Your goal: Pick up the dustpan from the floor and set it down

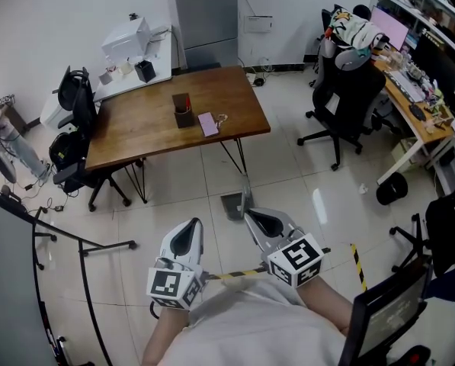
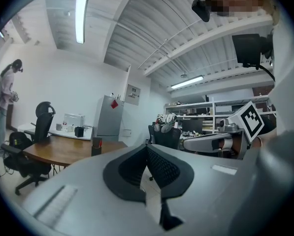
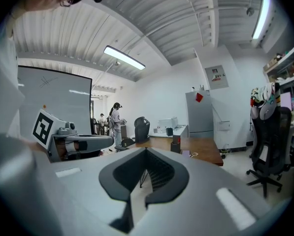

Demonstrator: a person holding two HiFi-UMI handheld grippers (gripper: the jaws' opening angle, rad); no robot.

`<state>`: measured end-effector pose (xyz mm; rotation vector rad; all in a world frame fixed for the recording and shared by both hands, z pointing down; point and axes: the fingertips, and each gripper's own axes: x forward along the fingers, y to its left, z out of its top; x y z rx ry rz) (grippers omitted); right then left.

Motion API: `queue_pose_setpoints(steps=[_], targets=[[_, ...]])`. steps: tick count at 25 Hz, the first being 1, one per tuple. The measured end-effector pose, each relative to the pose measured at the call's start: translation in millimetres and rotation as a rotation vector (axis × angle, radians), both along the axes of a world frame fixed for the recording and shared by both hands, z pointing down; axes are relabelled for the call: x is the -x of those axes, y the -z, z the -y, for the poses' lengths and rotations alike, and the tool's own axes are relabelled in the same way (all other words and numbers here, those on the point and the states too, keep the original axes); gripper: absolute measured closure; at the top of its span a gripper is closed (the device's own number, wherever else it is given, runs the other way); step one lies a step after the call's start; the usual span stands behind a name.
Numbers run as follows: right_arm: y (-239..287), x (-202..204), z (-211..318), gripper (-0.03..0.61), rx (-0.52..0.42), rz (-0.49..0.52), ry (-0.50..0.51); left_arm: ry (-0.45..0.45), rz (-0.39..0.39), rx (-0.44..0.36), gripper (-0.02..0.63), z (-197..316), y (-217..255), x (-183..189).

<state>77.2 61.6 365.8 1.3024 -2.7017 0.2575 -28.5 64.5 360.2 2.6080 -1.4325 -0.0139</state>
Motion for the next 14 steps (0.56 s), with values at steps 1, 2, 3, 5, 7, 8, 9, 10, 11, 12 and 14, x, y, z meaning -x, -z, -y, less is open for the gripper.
queue_pose_setpoints(steps=[1,2,3,5,7,8,9,10,11,12,14], targets=[[1.1,0.8,-0.5,0.577,-0.002,0.001,0.001,0.0,-0.001,0.0,0.6,-0.3,0.0,0.4],[2.3,2.0,-1.3,0.577,-0.005,0.0,0.004,0.0,-0.003,0.0,0.6,-0.5,0.1,0.5],[3.4,3.6,-2.3,0.577,-0.007,-0.002,0.009,0.0,-0.004,0.001,0.6,-0.5,0.3,0.7],[5.7,7.4,-4.3,0.577,-0.012,-0.007,0.018,-0.001,-0.007,0.003,0.6,-0.1,0.7,1.2],[7.1,10.8,-5.7,0.577,-0.012,-0.009,0.023,-0.006,-0.009,0.005,0.6,0.3,0.8,1.1],[7.0,12.3,-6.5,0.577,-0.009,-0.006,0.024,-0.008,-0.01,0.006,0.6,0.1,0.4,1.1],[6.4,14.0,-7.7,0.577,-0.003,0.003,0.025,-0.012,-0.011,0.007,0.6,-0.6,-0.5,1.0],[5.8,15.5,-9.4,0.577,0.004,0.015,0.025,-0.015,-0.011,0.008,0.6,-1.8,-1.5,0.8],[5.5,16.6,-11.3,0.577,0.009,0.025,0.025,-0.018,-0.011,0.01,0.6,-3.2,-2.2,0.3],[5.5,17.1,-13.2,0.577,0.012,0.03,0.022,-0.021,-0.011,0.011,0.6,-4.7,-2.7,-0.4],[6.0,17.2,-16.4,0.577,0.011,0.034,0.015,-0.027,-0.011,0.012,0.6,-7.4,-3.1,-1.9]])
